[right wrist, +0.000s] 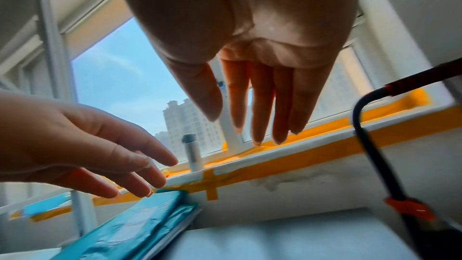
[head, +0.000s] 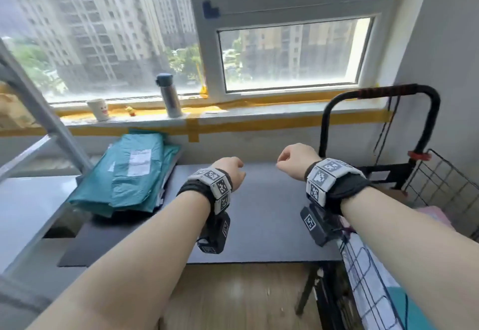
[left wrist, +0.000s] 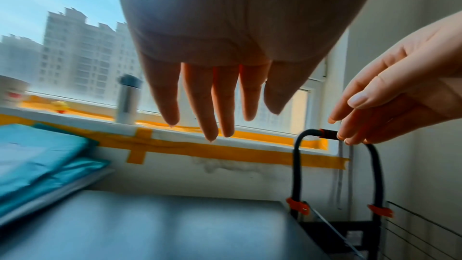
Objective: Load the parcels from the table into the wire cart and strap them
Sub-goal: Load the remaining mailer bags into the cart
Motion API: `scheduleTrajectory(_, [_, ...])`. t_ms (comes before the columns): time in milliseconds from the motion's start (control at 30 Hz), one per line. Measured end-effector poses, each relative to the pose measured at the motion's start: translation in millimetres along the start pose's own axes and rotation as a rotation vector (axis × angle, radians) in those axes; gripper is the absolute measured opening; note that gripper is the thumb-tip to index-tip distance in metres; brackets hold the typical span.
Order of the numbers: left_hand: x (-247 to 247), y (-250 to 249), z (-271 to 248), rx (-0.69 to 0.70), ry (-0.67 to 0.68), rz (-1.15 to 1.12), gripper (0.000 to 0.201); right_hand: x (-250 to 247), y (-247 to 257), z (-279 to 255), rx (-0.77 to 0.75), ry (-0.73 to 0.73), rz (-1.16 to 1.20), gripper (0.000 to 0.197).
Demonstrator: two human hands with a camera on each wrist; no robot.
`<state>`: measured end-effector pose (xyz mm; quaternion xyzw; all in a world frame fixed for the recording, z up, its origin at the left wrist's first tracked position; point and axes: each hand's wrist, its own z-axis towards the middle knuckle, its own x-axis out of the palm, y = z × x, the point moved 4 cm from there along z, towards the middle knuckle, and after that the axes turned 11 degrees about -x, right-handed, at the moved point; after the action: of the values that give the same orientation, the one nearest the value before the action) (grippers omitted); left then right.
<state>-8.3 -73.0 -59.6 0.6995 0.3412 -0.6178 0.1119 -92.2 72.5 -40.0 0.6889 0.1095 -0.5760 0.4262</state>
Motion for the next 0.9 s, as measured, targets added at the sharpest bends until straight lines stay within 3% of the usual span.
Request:
scheduleTrajectory(267, [-58.7,210.6,13.9,-0.209,-0.066,-0.028,0.038,109.0,170.1,82.9,-0.152,0.102,0.067,0.024])
scheduleTrajectory(433, [-68.5,297.3,26.0,-0.277,-0.048,-0.071,0.041,161.1,234.1,119.3,-0.167,0.173,0.065,0.026])
scheduleTrajectory(600, [-68.6,349.9,48.8,-0.336,-0.044,-0.117,0.039,186.9,260.9,157.5,-0.156,0.208,0.064,0.026])
scheduleTrajectory(900, [-74.3,410.6,137.1,-0.453,-0.001,-0.129,0.042,248.7,247.7,275.2,0.006,0.286,0.168,0.037])
